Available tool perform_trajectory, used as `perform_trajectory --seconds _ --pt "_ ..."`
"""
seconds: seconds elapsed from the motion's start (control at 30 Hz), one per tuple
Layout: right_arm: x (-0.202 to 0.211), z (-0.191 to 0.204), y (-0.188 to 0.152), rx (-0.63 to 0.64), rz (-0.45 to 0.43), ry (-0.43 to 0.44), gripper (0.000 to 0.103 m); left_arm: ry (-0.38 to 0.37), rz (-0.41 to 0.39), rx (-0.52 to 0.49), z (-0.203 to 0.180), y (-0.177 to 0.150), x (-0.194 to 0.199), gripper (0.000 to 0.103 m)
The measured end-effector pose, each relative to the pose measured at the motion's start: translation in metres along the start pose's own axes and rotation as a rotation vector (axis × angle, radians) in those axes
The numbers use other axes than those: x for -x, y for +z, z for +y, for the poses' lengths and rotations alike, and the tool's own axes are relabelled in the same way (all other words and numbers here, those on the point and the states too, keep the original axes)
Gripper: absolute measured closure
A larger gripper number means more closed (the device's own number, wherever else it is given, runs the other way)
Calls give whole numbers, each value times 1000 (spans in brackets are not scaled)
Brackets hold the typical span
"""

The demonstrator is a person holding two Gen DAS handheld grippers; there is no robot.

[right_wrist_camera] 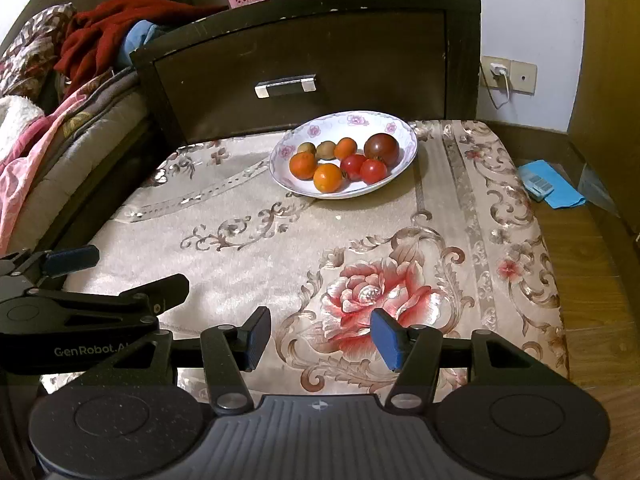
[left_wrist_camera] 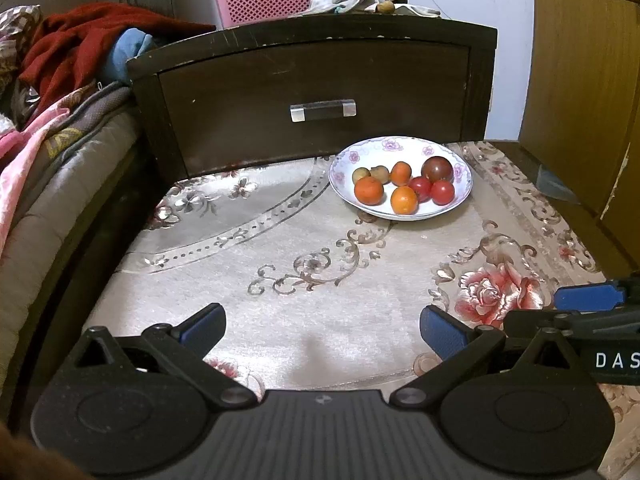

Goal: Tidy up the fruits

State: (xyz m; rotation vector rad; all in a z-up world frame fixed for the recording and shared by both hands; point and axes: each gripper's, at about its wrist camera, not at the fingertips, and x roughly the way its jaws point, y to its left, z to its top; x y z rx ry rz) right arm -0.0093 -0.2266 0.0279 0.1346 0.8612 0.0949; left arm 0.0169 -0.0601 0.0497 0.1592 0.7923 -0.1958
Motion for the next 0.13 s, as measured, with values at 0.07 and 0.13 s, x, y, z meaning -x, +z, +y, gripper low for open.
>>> perform_trajectory --seconds 0.07,0.13 --pt "-1 0 0 0 3 1 52 3 1 -1 0 -1 0 0" --pt "-2 -1 0 0 5 1 52 11 -1 -5 0 -1 0 0"
